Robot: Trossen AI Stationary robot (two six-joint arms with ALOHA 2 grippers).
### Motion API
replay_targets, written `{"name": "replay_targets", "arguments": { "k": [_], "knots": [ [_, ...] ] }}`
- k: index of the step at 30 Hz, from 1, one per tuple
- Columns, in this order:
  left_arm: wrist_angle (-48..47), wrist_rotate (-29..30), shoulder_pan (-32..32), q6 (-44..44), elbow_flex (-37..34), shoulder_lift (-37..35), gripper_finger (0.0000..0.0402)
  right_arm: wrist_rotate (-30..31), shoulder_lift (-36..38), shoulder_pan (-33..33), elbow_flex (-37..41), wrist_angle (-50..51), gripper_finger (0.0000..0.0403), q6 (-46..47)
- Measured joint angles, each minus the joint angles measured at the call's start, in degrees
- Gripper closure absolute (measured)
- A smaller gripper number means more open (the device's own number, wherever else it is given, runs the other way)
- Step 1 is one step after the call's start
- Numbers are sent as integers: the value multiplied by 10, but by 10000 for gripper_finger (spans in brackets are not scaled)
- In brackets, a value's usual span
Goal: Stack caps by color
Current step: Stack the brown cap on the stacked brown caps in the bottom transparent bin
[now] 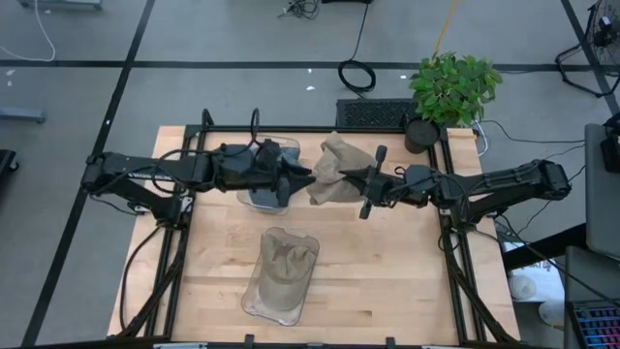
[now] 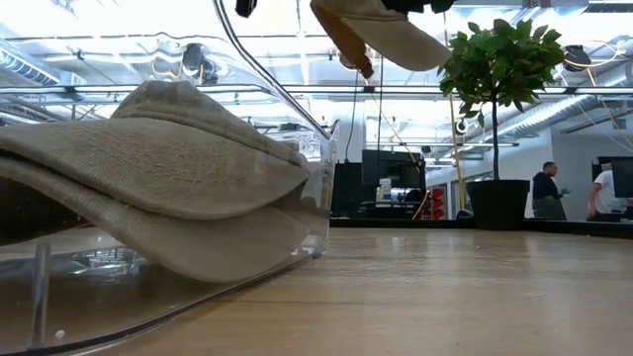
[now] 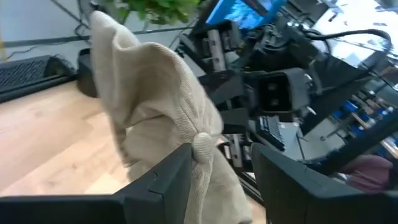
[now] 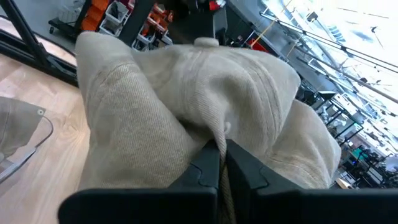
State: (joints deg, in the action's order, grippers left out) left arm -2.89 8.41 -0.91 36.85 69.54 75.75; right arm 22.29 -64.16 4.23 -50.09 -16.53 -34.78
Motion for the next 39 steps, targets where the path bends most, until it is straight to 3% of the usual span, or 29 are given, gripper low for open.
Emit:
{"name": "replay_targets", "arguments": {
  "k": [13,29,32,36,39],
  "knots": [
    [-14,15,21,14,0,8,227,-1,0,16,0,-8,403,-8],
    [77,-54,4,-10,0,66,230,-1,0,15,0,-16,403,-5],
    [73,-58,6,-22,0,57,265,-1,0,15,0,-13,403,1],
    [74,-97,13,-65,0,55,374,-1,0,15,0,-13,398,24],
    [58,-131,21,-103,7,50,384,-3,0,15,0,-12,390,50]
  ]
}}
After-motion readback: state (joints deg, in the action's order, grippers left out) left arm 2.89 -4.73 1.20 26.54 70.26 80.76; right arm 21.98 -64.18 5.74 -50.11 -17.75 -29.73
